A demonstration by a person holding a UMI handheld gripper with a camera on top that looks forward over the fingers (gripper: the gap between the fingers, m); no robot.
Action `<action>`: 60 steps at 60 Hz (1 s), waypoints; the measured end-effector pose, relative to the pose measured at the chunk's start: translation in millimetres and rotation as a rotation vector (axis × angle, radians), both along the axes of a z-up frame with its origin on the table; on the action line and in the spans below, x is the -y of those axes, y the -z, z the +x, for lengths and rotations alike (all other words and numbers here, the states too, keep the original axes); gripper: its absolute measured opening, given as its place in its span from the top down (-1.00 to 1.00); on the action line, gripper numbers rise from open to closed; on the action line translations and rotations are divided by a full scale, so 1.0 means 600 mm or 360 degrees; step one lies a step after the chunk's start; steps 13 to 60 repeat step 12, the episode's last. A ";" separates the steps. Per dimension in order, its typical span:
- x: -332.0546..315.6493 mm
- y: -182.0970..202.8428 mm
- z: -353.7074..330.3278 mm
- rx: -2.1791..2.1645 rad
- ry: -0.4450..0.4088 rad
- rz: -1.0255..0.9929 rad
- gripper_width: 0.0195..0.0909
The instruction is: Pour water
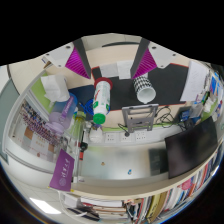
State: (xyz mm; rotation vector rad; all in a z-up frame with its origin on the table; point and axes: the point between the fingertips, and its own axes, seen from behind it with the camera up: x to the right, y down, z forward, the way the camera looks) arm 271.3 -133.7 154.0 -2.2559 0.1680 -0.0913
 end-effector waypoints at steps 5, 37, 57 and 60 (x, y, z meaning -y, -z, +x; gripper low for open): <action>0.008 -0.013 0.000 0.0004 -0.0026 -0.0011 -0.69; 0.015 -0.016 -0.008 0.0026 -0.0065 -0.0043 -0.65; 0.015 -0.016 -0.008 0.0026 -0.0065 -0.0043 -0.65; 0.015 -0.016 -0.008 0.0026 -0.0065 -0.0043 -0.65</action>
